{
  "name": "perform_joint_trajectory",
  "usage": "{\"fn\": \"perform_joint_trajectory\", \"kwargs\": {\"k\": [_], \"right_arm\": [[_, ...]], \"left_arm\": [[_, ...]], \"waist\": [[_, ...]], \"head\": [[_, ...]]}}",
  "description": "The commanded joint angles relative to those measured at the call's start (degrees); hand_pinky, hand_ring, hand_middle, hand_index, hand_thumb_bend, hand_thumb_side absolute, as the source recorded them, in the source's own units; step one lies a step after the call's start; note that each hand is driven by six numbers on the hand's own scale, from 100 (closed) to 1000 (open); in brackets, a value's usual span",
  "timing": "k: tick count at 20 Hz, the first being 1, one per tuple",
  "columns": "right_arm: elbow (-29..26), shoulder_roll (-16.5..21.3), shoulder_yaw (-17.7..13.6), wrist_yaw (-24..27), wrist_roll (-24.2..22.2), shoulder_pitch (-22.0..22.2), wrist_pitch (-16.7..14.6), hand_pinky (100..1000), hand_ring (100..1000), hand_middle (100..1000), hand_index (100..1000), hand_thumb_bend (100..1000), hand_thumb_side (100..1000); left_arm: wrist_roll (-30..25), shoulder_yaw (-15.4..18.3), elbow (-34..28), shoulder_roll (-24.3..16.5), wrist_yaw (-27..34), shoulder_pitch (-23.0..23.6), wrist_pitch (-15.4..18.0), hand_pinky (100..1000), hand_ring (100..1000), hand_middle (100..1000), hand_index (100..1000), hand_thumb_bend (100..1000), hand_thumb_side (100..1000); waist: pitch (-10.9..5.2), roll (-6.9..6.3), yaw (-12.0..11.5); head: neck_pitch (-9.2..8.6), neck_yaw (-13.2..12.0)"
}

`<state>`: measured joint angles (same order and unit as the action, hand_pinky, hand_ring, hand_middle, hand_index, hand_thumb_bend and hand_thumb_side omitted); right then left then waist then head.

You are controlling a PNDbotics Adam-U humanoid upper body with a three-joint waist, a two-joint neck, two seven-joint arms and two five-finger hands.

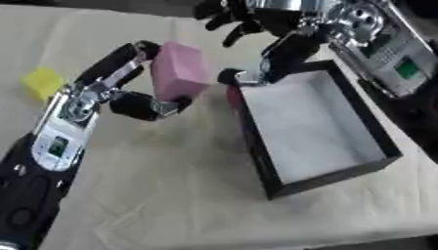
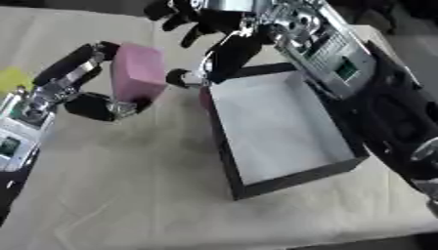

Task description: Pick up the objects with one hand, pass them to the other hand, and then place them into the box on the other side of the table.

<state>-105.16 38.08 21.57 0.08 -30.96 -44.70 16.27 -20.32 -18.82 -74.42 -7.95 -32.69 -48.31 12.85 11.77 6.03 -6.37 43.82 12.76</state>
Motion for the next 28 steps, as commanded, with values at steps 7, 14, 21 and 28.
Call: {"fn": "perform_joint_trajectory", "kwargs": {"k": [7, 14, 21, 28], "right_arm": [[1.73, 0.21, -0.46, -2.42, 0.6, -1.29, -0.74, 836, 969, 973, 988, 366, 165], [2.92, -0.51, -0.19, -2.69, 1.32, -1.43, 0.27, 831, 967, 971, 987, 377, 188], [3.69, -1.33, 0.09, -2.92, 1.09, -1.79, 0.71, 832, 968, 972, 988, 384, 199], [3.65, -1.72, 0.25, -3.28, 0.6, -2.12, 0.47, 836, 969, 972, 986, 398, 199]], "left_arm": [[0.95, -0.03, -0.2, 0.59, -2.1, -1.81, 1.11, 920, 708, 565, 437, 100, 385], [1.7, 0.24, 0.84, 1.52, -3.22, -2.17, 1.67, 918, 704, 562, 436, 100, 387], [2.28, 1.22, 2.24, 3.11, -3.47, -2.67, 1.09, 923, 701, 556, 433, 100, 421], [2.72, 1.97, 3.55, 4.04, -3.57, -3.22, 0.9, 923, 695, 550, 431, 100, 423]], "waist": [[-0.21, 0.59, -1.09], [-0.37, 1.05, -2.19], [-0.41, 1.67, -2.72], [-0.43, 1.94, -2.72]], "head": [[0.3, -0.42], [0.3, 0.13], [0.3, 1.2], [0.3, 1.51]]}}
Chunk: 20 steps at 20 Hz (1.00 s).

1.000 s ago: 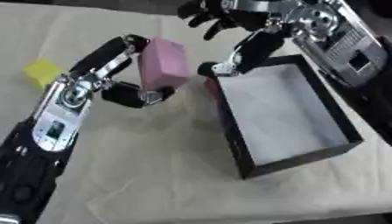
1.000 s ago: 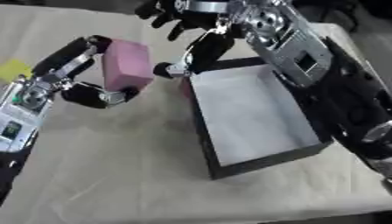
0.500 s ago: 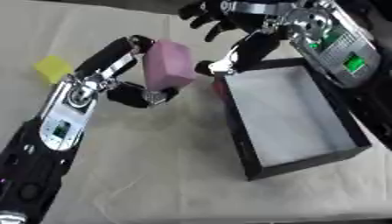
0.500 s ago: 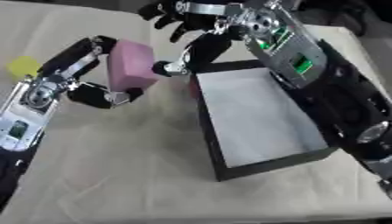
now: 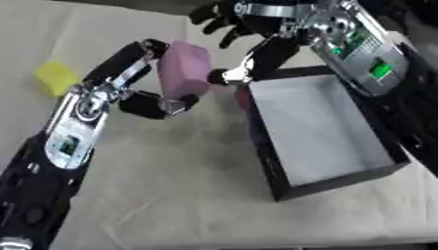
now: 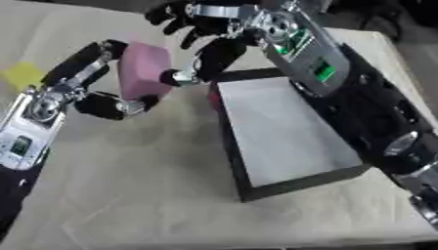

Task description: Pick up the objects with one hand, pass them to the other hand, and then place them into the box on the other side of the table.

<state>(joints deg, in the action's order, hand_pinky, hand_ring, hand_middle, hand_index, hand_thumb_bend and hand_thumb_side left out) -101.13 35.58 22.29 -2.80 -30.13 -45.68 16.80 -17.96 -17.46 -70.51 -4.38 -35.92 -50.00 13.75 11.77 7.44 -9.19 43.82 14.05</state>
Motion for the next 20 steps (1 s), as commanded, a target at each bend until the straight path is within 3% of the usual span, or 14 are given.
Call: {"fn": "perform_joint_trajectory", "kwargs": {"k": [1, 11, 20], "right_arm": [[-0.35, 0.75, -0.45, -0.64, -0.3, -1.15, -0.1, 838, 969, 972, 986, 402, 197], [0.76, 0.55, -0.81, -5.21, 0.48, -1.18, -2.63, 864, 991, 977, 982, 457, 181], [0.97, 1.32, -1.08, -5.89, 1.16, -0.02, -3.49, 863, 986, 968, 978, 458, 193]], "left_arm": [[0.4, 0.61, -0.34, 0.52, -0.29, -1.6, 0.05, 922, 695, 550, 431, 100, 424], [-0.68, -1.17, -3.63, 0.4, 2.15, -1.73, 0.94, 917, 695, 550, 432, 100, 439], [-1.42, -1.84, -5.12, 0.54, 3.66, -1.88, 0.45, 917, 693, 548, 431, 100, 448]], "waist": [[-0.42, 0.55, 0.14], [-0.35, 0.49, 0.31], [-0.3, 0.76, 0.12]], "head": [[0.3, 0.24], [0.3, 0.3], [0.3, 0.75]]}}
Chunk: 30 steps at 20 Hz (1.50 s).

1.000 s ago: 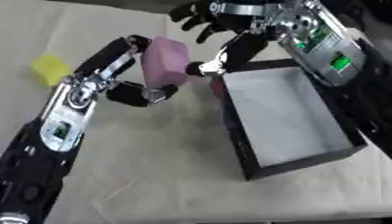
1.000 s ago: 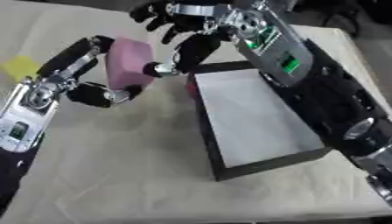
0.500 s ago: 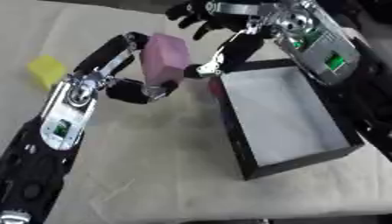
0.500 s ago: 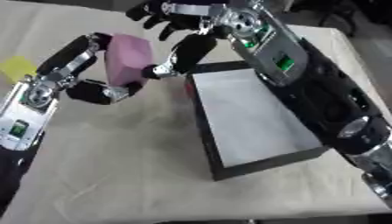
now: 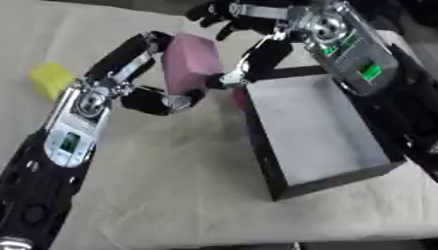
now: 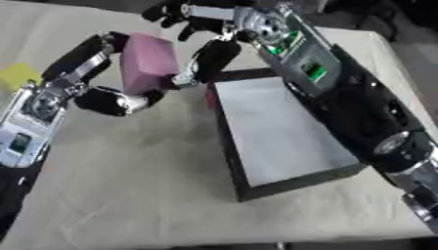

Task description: Pick up the objects with one hand, pass them to the other hand, and then place them into the box on the other side of the table.

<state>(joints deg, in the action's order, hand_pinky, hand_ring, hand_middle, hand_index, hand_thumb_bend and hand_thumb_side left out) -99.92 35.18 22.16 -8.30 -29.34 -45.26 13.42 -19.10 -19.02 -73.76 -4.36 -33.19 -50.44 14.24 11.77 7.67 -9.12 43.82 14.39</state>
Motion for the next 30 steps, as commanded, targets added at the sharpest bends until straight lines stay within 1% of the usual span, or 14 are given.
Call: {"fn": "perform_joint_trajectory", "kwargs": {"k": [1, 9, 18, 22, 24, 30], "right_arm": [[-0.21, 1.78, -0.94, -0.39, 0.43, -0.36, -0.07, 862, 985, 966, 978, 457, 195], [0.17, 1.68, -0.87, -0.55, 0.7, -0.08, 0.28, 853, 968, 924, 961, 457, 199], [0.62, 1.62, -0.71, -0.34, 0.52, 0.14, 0.46, 852, 967, 916, 950, 452, 205], [0.84, 1.56, -0.57, 0.25, 0.18, 0.29, 0.69, 846, 960, 880, 927, 432, 223], [1.0, 1.51, -0.54, 0.77, 0.06, 0.37, 0.92, 841, 950, 848, 904, 416, 231], [1.28, 1.42, -0.72, 2.91, 1.35, 0.54, 1.97, 825, 902, 740, 805, 355, 220]], "left_arm": [[-0.26, -0.28, -1.95, 0.53, 1.02, -1.46, -0.12, 917, 693, 548, 432, 100, 450], [-0.07, -0.47, -2.44, 0.8, 1.48, -1.42, -0.25, 916, 692, 547, 431, 100, 457], [0.25, -0.97, -2.82, 0.97, 1.38, -1.42, -0.02, 913, 691, 546, 430, 100, 447], [0.35, -0.98, -2.8, 1.14, 0.79, -1.43, 0.39, 911, 692, 547, 431, 100, 433], [0.45, -1.0, -2.72, 1.23, 0.45, -1.42, 0.69, 911, 693, 547, 432, 100, 426], [0.76, -1.03, -2.48, 1.42, -0.29, -1.46, 1.55, 908, 693, 547, 433, 100, 412]], "waist": [[-0.3, 0.55, 0.03], [-0.2, 0.66, 0.03], [-0.07, 0.67, 0.06], [-0.02, 0.73, 0.04], [-0.02, 0.74, 0.03], [-0.01, 0.8, 0.0]], "head": [[0.3, 0.47], [0.3, 0.37], [0.3, 0.51], [0.3, 0.62], [0.3, 0.69], [0.3, 0.86]]}}
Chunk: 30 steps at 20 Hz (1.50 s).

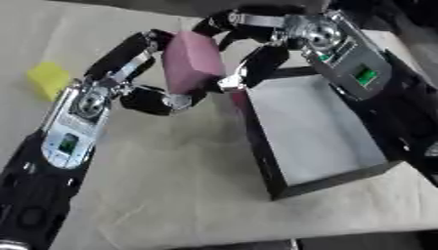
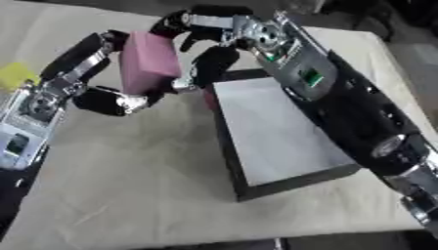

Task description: Pick up the objects with one hand, pass them to the other hand, and then place them into the box on the other side of the table.

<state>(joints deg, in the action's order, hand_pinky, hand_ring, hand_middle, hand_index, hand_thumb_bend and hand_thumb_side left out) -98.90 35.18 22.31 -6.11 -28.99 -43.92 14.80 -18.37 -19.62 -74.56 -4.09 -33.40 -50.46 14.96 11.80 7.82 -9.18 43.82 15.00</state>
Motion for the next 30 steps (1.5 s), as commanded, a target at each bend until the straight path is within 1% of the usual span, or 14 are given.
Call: {"fn": "perform_joint_trajectory", "kwargs": {"k": [1, 4, 8, 14, 19, 21, 22, 23, 24, 25, 26, 27, 29, 30], "right_arm": [[0.26, 1.41, -0.9, 1.19, 1.46, -0.77, 0.81, 823, 896, 730, 795, 347, 213], [0.28, 1.33, -1.07, 3.16, 3.54, -0.7, 1.73, 800, 841, 649, 722, 263, 184], [-0.12, 1.36, -1.11, 6.02, 6.74, -0.65, 3.04, 770, 803, 598, 676, 112, 180], [-0.78, 1.57, -0.99, 9.67, 10.23, -0.51, 4.63, 754, 787, 570, 648, 100, 186], [-1.34, 1.73, -0.81, 10.8, 10.39, -0.36, 5.34, 751, 777, 549, 623, 100, 167], [-1.4, 1.8, -0.77, 11.21, 9.94, -0.3, 5.55, 750, 776, 544, 616, 100, 178], [-1.34, 1.83, -0.7, 11.59, 9.6, -0.25, 5.8, 748, 776, 539, 609, 100, 186], [-1.29, 1.86, -0.67, 12.02, 9.24, -0.22, 6.07, 748, 775, 538, 608, 100, 187], [-1.29, 1.89, -0.69, 12.4, 8.96, -0.21, 6.28, 747, 773, 531, 599, 100, 178], [-1.33, 1.93, -0.74, 12.69, 8.73, -0.2, 6.41, 746, 773, 530, 598, 100, 177], [-1.37, 1.97, -0.76, 12.92, 8.53, -0.19, 6.52, 746, 772, 526, 593, 100, 171], [-1.39, 2.01, -0.75, 13.17, 8.27, -0.17, 6.65, 745, 772, 524, 591, 106, 172], [-1.33, 2.06, -0.72, 13.72, 7.69, -0.16, 7.03, 744, 771, 521, 588, 114, 169], [-1.32, 2.11, -0.76, 13.89, 7.54, -0.18, 7.18, 743, 770, 519, 586, 124, 160]], "left_arm": [[0.07, -0.43, -1.64, 1.16, -0.15, -1.45, 0.93, 908, 693, 547, 433, 100, 411], [-0.12, -0.46, -1.4, 1.23, -0.41, -1.4, 1.06, 909, 694, 548, 434, 100, 409], [-0.32, -0.4, -1.07, 1.32, -0.84, -1.32, 1.06, 910, 694, 548, 442, 100, 411], [-0.49, -0.26, -0.42, 1.44, -1.05, -1.22, 0.77, 912, 694, 549, 446, 100, 414], [-0.41, -0.07, 0.16, 1.54, -1.6, -1.16, 0.44, 915, 698, 555, 463, 100, 384], [-0.31, -0.01, 0.41, 1.56, -1.81, -1.16, 0.37, 917, 701, 559, 470, 100, 370], [-0.34, -0.01, 0.53, 1.55, -2.0, -1.17, 0.41, 923, 712, 575, 501, 100, 331], [-0.44, -0.02, 0.65, 1.54, -2.24, -1.17, 0.54, 925, 715, 580, 509, 100, 321], [-0.62, -0.05, 0.77, 1.51, -2.59, -1.19, 0.79, 941, 746, 627, 611, 100, 238], [-0.83, -0.04, 0.89, 1.48, -3.04, -1.19, 1.1, 946, 752, 638, 632, 100, 226], [-0.96, 0.02, 0.98, 1.48, -3.52, -1.22, 1.4, 959, 778, 675, 707, 100, 212], [-0.91, 0.12, 1.01, 1.48, -4.05, -1.24, 1.69, 964, 787, 685, 734, 100, 235], [-0.53, 0.26, 1.07, 1.5, -4.77, -1.28, 2.12, 969, 795, 694, 754, 100, 296], [-0.3, 0.3, 1.13, 1.5, -4.94, -1.28, 2.27, 972, 800, 699, 770, 100, 444]], "waist": [[-0.03, 0.66, 0.07], [0.0, 0.66, 0.08], [0.05, 0.64, 0.07], [-0.04, 0.64, 0.0], [-0.11, 0.64, 0.02], [-0.13, 0.62, 0.03], [-0.14, 0.6, 0.02], [-0.15, 0.59, 0.01], [-0.16, 0.57, 0.0], [-0.16, 0.57, -0.01], [-0.17, 0.58, -0.01], [-0.18, 0.6, -0.02], [-0.2, 0.62, -0.05], [-0.22, 0.62, -0.06]], "head": [[0.29, 0.27], [0.29, 0.32], [0.29, 0.25], [0.29, 0.05], [0.29, 0.19], [0.29, 0.24], [0.29, 0.27], [0.29, 0.28], [0.29, 0.29], [0.29, 0.31], [0.29, 0.32], [0.29, 0.33], [0.29, 0.38], [0.29, 0.42]]}}
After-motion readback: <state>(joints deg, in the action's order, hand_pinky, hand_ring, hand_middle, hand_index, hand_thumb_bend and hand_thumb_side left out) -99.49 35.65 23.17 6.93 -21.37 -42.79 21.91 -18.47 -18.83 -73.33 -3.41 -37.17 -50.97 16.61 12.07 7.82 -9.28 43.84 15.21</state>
